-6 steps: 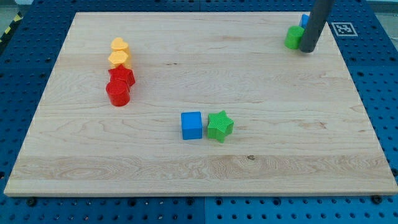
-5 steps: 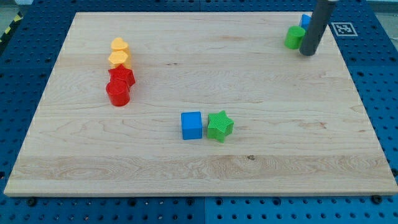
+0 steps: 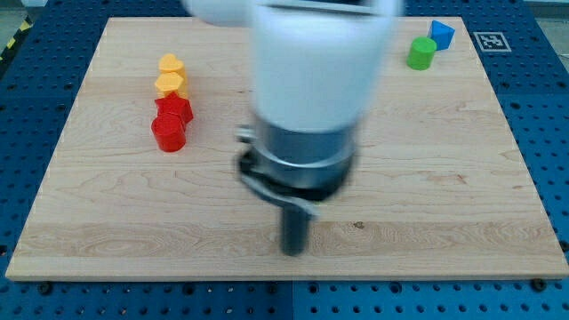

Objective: Point your arm at green star

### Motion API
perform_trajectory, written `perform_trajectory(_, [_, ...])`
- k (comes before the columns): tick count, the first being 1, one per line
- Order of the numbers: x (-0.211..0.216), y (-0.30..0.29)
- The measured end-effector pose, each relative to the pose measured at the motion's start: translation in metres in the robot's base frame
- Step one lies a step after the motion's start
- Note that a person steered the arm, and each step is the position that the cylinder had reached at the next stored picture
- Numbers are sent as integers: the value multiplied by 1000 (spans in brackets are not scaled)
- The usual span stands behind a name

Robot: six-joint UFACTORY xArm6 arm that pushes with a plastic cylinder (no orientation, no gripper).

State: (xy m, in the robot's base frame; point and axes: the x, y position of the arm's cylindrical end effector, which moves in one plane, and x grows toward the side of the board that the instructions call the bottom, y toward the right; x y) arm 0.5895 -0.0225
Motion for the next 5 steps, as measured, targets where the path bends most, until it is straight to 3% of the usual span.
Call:
perform_trajectory(1, [-11, -8])
perform_trajectory(5, [-59, 67])
